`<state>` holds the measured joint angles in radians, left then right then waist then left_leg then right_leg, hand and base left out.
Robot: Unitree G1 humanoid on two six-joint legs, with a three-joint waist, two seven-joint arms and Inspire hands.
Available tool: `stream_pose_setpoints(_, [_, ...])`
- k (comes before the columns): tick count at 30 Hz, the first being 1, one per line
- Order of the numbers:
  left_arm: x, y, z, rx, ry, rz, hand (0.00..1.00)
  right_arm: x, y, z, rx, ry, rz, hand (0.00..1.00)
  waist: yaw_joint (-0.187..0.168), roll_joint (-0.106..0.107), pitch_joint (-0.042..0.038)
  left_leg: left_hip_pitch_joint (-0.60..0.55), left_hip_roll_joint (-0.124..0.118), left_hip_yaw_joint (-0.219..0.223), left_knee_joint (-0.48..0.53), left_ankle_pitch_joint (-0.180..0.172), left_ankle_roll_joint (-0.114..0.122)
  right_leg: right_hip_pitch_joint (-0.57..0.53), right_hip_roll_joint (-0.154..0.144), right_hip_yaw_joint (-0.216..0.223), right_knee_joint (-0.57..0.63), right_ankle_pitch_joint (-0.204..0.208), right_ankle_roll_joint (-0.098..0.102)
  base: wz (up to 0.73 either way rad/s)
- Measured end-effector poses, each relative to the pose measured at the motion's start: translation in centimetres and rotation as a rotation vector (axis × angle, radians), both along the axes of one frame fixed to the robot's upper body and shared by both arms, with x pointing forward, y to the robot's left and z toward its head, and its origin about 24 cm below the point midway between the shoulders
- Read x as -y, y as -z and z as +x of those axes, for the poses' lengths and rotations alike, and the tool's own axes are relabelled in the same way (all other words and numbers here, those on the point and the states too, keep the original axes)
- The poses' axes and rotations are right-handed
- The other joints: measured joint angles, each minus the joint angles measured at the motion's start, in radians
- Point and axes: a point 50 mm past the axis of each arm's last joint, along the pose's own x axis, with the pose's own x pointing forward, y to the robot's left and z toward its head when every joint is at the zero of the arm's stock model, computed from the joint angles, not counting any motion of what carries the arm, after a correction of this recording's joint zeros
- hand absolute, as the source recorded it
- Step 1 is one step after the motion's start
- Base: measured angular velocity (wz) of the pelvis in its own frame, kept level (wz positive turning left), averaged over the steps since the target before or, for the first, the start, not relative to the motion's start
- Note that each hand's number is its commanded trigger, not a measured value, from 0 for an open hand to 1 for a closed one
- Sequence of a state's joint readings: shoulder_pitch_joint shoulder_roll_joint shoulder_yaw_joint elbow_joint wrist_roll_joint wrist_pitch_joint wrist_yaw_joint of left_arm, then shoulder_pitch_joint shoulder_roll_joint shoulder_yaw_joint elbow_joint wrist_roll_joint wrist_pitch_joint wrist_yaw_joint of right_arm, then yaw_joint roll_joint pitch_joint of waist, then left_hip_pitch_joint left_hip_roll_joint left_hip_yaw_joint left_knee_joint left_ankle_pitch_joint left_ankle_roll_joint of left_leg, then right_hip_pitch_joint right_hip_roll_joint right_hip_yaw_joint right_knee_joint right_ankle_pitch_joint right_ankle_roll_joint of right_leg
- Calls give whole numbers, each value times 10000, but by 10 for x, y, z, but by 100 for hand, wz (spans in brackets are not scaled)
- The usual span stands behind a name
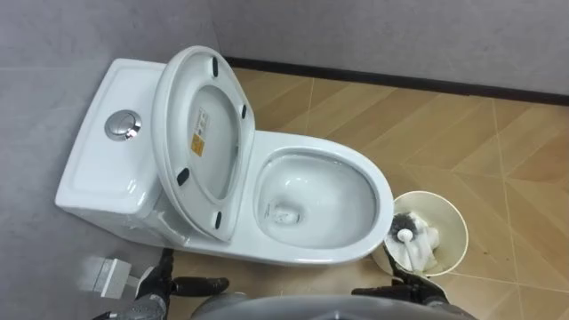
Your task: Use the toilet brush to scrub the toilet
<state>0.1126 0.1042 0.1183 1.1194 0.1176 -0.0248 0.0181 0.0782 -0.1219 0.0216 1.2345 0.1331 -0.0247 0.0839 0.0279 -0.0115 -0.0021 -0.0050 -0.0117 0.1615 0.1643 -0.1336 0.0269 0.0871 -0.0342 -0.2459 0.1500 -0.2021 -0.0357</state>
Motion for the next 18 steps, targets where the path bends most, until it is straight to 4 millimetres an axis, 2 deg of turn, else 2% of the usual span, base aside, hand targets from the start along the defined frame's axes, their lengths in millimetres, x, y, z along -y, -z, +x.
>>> stream_pose_setpoints(8, [2, 0, 3, 80, 239, 183, 0, 0, -1, 5, 162, -529, -302, 0, -61, 15, -4, -17, -9, 18, -41, -3, 1, -33, -4, 0, -13, -8, 14, 0])
stream_pose_setpoints(18, [3, -1, 6, 248, 478, 414, 0, 4, -4, 14, 528, -1267, -1770, 0, -207, 60, 11, -58, -10, 28, -46, -37, 0, -36, -5, 5, -128, -21, 33, 0])
